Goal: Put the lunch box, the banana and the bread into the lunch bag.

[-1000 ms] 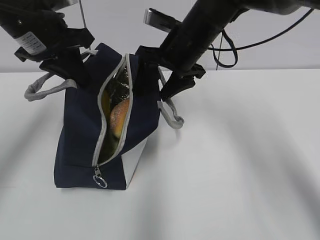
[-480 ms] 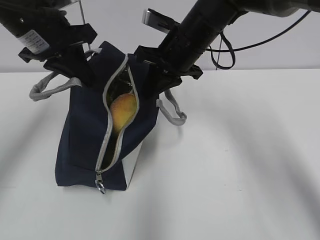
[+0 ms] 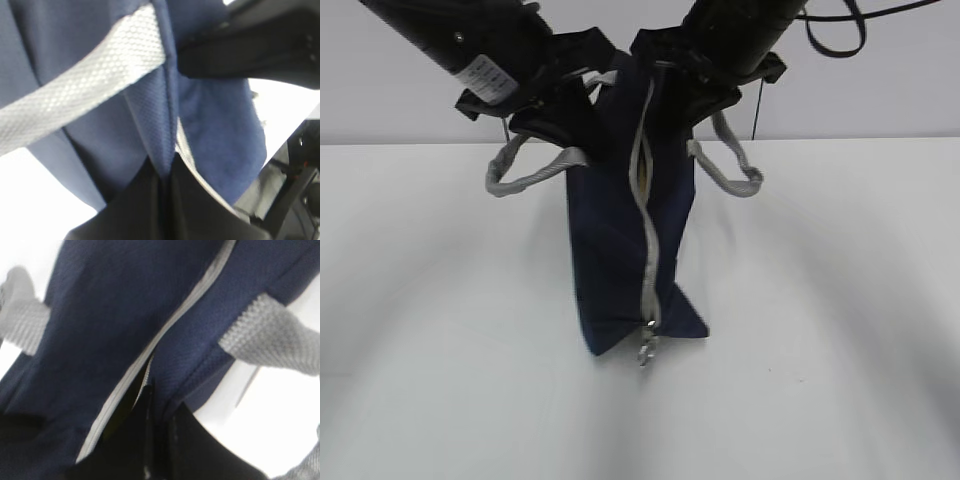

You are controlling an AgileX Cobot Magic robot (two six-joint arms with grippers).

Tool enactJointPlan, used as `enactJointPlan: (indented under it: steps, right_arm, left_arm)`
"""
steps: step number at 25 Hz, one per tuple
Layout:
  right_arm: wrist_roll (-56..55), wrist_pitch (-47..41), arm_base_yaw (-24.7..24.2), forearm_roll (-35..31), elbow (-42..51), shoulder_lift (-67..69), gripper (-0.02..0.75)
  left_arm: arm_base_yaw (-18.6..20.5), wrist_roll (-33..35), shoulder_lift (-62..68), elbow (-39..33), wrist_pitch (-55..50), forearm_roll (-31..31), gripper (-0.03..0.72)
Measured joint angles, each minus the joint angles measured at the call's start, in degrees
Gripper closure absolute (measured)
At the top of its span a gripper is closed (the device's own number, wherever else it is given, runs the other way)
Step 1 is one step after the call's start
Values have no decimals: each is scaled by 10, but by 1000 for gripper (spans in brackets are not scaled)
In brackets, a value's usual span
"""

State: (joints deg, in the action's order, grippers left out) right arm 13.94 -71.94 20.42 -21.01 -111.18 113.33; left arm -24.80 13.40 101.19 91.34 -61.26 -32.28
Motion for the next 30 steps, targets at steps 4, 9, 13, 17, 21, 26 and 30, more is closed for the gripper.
enactJointPlan:
  steps: [4, 9, 13, 17, 21, 26, 30]
  right_arm:
    - [-8, -3, -13, 39, 0, -10, 749]
    - [-11, -5, -14, 68, 0, -10, 750]
    - [-16, -3, -14, 76, 0, -4, 750]
    - [-24, -1, -14, 76, 0, 12, 750]
    - [-30, 4, -14, 76, 0, 23, 750]
    - [-31, 4, -14, 74, 0, 23, 750]
    - [-32, 4, -14, 69, 0, 7, 750]
  left_arm:
    - [-34, -2, 0, 0, 62, -8, 690]
    - [-36, -6, 17, 0, 97, -12, 691]
    - [-36, -6, 47, 0, 110, -16, 691]
    - [-36, -6, 62, 0, 113, -15, 691]
    - [-36, -6, 66, 0, 116, 0, 691]
    - [-36, -6, 65, 0, 102, 17, 691]
    - [-36, -6, 51, 0, 85, 23, 691]
